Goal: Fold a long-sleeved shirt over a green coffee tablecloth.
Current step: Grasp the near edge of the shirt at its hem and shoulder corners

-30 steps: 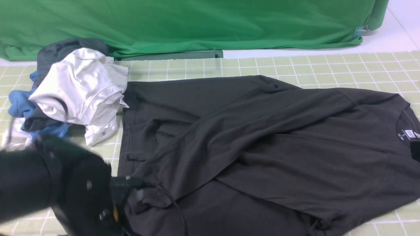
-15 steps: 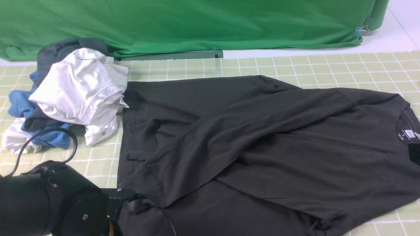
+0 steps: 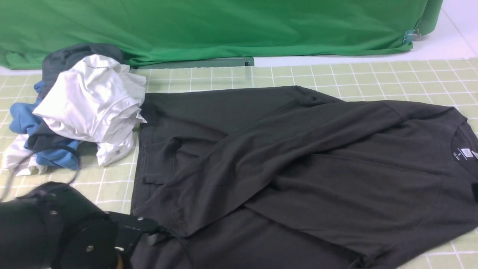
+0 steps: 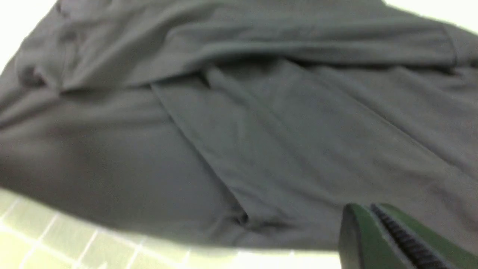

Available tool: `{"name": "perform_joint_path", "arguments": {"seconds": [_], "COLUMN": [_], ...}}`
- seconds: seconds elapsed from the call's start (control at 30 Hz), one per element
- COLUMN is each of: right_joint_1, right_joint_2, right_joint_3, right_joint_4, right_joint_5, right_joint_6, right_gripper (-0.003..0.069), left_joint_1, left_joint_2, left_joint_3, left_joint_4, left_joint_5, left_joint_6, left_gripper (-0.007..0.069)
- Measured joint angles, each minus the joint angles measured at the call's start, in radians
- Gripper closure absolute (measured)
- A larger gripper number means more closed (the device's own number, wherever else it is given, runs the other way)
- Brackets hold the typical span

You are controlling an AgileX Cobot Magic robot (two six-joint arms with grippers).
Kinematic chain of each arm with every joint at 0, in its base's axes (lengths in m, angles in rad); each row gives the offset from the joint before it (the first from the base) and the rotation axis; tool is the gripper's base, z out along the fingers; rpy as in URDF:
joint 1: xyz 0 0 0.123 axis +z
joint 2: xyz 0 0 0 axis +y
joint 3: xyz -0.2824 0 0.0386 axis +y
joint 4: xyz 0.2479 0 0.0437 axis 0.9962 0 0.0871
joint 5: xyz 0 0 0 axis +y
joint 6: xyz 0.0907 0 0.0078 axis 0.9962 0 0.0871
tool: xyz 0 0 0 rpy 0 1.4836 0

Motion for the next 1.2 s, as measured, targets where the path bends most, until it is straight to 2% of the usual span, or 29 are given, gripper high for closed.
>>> {"name": "perform_joint_path", "arguments": {"seconds": [0.17, 0.27, 0.47, 0.57, 0.67, 0.77, 0.8, 0.87, 0.97, 1.07, 1.2], "right_joint_1": [0.000, 0.000, 0.000, 0.000, 0.000, 0.000, 0.000, 0.000, 0.000, 0.000, 0.000], "right_joint_2": [0.003, 0.050, 0.244, 0.376, 0.479, 0.538, 0.561, 0.585, 0.600, 0.614, 0.650], "right_joint_3": [-0.049, -0.056, -0.056, -0.056, -0.056, -0.028, 0.001, 0.063, 0.164, 0.242, 0.294], "right_joint_4": [0.025, 0.086, 0.152, 0.154, 0.155, 0.152, 0.139, 0.107, 0.051, 0.006, -0.059], "right_joint_5": [0.111, 0.171, 0.211, 0.206, 0.175, 0.099, 0.048, -0.026, -0.138, -0.246, -0.356], "right_joint_6": [-0.126, -0.208, -0.384, -0.459, -0.511, -0.548, -0.560, -0.564, -0.558, -0.539, -0.463], "right_gripper": [0.0626, 0.0642, 0.0653, 0.0623, 0.0550, 0.0440, 0.0377, 0.0296, 0.0201, 0.0141, 0.0111], "left_joint_1": [0.000, 0.000, 0.000, 0.000, 0.000, 0.000, 0.000, 0.000, 0.000, 0.000, 0.000], "left_joint_2": [-0.157, -0.252, -0.353, -0.385, -0.398, -0.404, -0.405, -0.405, -0.405, -0.405, -0.405], "left_joint_3": [0.000, 0.000, 0.000, 0.000, 0.000, 0.000, 0.000, 0.000, 0.000, 0.000, 0.000], "left_joint_4": [0.038, 0.042, 0.050, 0.050, 0.054, 0.064, 0.070, 0.075, 0.076, 0.077, 0.080], "left_joint_5": [0.116, 0.197, 0.282, 0.285, 0.289, 0.289, 0.289, 0.291, 0.291, 0.282, 0.269], "left_joint_6": [-0.012, -0.031, -0.059, -0.060, -0.066, -0.067, -0.067, -0.067, -0.067, -0.067, -0.067], "left_gripper": [0.0613, 0.0613, 0.0613, 0.0613, 0.0613, 0.0613, 0.0613, 0.0613, 0.0613, 0.0611, 0.0611]}}
